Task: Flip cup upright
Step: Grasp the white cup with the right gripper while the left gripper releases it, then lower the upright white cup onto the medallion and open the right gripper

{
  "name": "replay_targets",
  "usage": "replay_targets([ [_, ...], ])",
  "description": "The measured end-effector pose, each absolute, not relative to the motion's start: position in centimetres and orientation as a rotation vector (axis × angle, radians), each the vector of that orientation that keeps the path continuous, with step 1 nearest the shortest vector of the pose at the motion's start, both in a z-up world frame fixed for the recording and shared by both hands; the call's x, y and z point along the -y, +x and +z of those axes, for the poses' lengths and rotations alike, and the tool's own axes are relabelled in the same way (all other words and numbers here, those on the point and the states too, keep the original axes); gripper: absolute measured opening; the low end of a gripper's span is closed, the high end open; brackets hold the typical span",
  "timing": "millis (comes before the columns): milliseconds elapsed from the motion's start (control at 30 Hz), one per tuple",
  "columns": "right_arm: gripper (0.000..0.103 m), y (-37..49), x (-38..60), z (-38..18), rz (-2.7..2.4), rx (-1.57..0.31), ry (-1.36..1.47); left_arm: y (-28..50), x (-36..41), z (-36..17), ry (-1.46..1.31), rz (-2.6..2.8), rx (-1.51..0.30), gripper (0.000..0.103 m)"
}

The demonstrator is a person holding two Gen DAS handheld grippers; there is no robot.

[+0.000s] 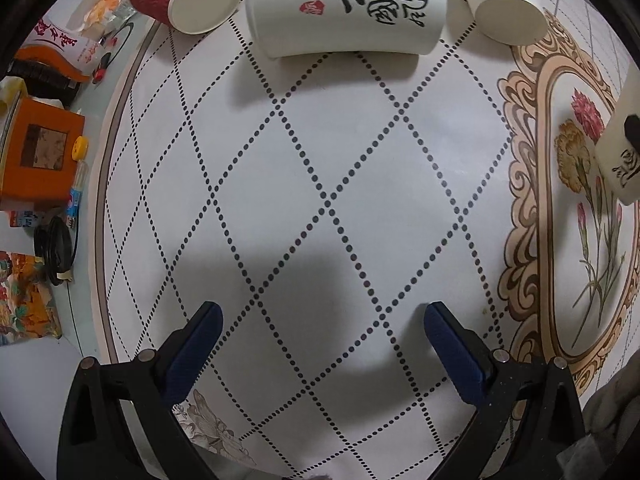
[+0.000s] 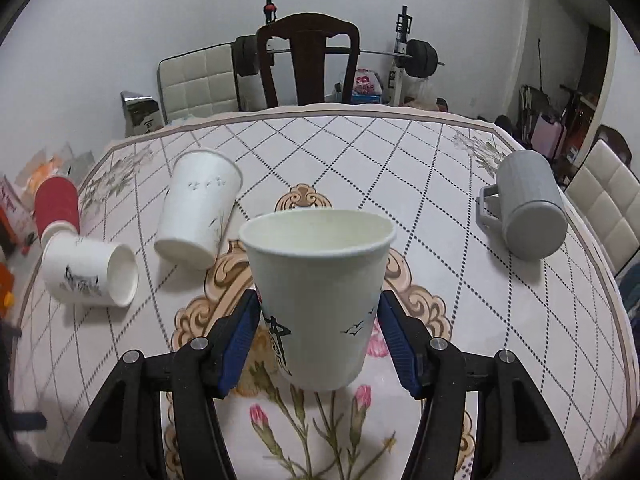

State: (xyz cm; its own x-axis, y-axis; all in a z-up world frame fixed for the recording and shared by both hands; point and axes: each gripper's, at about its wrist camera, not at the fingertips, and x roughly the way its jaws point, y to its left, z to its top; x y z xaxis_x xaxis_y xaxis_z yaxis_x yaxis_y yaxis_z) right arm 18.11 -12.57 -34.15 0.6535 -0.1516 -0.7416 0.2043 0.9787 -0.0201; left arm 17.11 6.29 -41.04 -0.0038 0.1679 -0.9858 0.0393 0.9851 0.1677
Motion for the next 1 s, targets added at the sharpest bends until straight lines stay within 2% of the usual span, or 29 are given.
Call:
replay_targets([
  [400,0.065,14.6,13.7,-35.5,-0.225,-0.957,0.112,15.3,-4.9,-37.5,0.186,0.052,-1.507,0.103],
  [600,0.078,11.8,15.2,-34.0,-0.278,-0.968,0.122,13.8,-4.3,-35.2,0.202,0.031,-1.459,0.103],
  [667,0.086,10.8,15.8,-33.0,-0.29,-0.963,0.137,12.9,-4.0,-33.7,0.198,0.024,-1.432,0.103],
  [833,0.1,8.6,16.8,-29.0,-0.333,-0.967,0.126,10.8,-2.4,-29.2,0.177,0.014,-1.355,0.103],
  [1000,0.102,5.6,17.2,-23.5,-0.35,-0.946,0.089,7.6,-2.2,-23.2,0.142,0.0,-1.242,0.103],
])
